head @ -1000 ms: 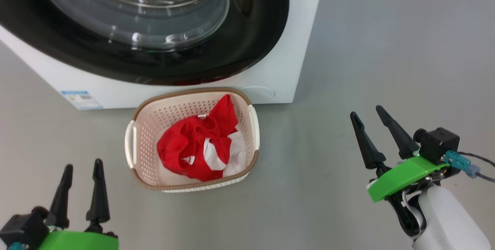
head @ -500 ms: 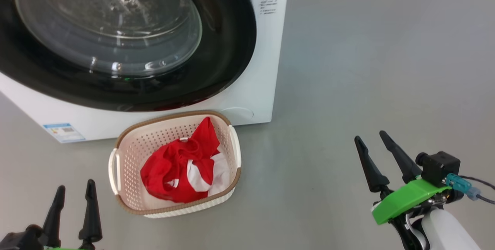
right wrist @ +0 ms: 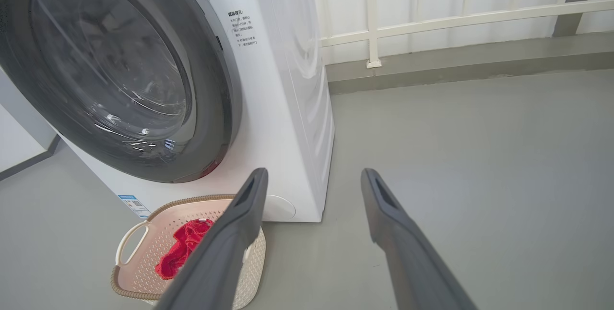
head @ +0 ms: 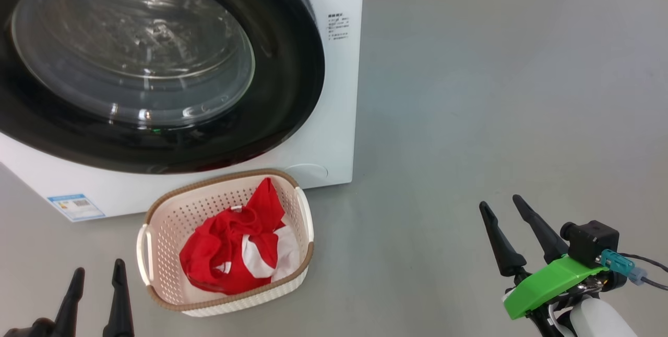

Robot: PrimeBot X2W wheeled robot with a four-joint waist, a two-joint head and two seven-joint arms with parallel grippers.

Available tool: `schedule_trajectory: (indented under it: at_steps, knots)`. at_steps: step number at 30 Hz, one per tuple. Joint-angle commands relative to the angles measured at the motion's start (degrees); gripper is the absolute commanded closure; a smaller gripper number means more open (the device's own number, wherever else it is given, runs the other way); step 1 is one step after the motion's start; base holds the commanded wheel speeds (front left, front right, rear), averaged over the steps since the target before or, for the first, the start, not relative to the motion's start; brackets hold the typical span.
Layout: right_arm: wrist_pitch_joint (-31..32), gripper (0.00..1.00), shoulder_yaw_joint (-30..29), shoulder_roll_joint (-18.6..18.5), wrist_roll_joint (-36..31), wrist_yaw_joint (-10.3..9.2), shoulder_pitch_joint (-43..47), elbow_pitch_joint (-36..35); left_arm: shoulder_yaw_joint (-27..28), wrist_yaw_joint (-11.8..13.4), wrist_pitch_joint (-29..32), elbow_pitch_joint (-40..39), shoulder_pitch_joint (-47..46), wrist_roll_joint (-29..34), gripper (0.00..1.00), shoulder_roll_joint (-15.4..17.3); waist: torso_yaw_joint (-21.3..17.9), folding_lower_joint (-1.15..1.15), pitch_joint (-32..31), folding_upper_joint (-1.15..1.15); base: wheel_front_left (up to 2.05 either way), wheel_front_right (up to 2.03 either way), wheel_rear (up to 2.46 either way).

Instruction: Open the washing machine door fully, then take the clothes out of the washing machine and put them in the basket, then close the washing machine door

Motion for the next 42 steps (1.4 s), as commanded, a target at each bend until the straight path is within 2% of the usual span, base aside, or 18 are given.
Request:
schedule_trajectory:
  at_steps: [1,26,27,33,39,42]
  knots:
    - [-0.26,0.00,1.12,-0.63,0.35,-0.14,1.00,-1.17,2.14,-0.18,-0.47,-1.03,-0.14,0.87,0.00,1.55,-0.30,0.00,-0.62,0.00,0.00,0.00,0.00]
    - [-0.26,0.00,1.25,-1.50,0.50,-0.14,3.74,-1.33,1.47,-0.18,-0.47,-1.06,3.04,1.23,0.00,0.91,-0.67,0.00,-3.46,0.00,0.00,0.00,0.00]
    - [0.00,1.00,0.04,-0.51,0.07,0.00,3.51,0.25,-0.27,0.00,0.02,0.24,3.81,1.39,1.00,-0.21,-0.68,0.00,-3.46,0.00,0.00,0.00,0.00]
    - [0.10,1.00,0.28,1.43,0.15,0.00,6.09,4.06,-0.88,0.00,0.45,3.99,4.41,1.31,1.00,-2.98,-0.67,0.00,-3.48,0.00,0.00,0.00,0.00]
    - [1.05,1.00,-0.46,1.77,3.45,-0.01,6.17,3.40,-0.65,-0.01,1.49,3.74,3.94,-2.09,1.00,-3.06,-0.38,0.13,-3.66,0.00,0.00,0.00,0.00]
    - [1.37,1.00,-0.71,1.89,4.55,-0.01,6.23,3.19,-0.60,-0.01,1.81,3.69,3.79,-3.22,1.00,-3.08,-0.28,0.11,-3.72,0.00,0.00,0.00,0.00]
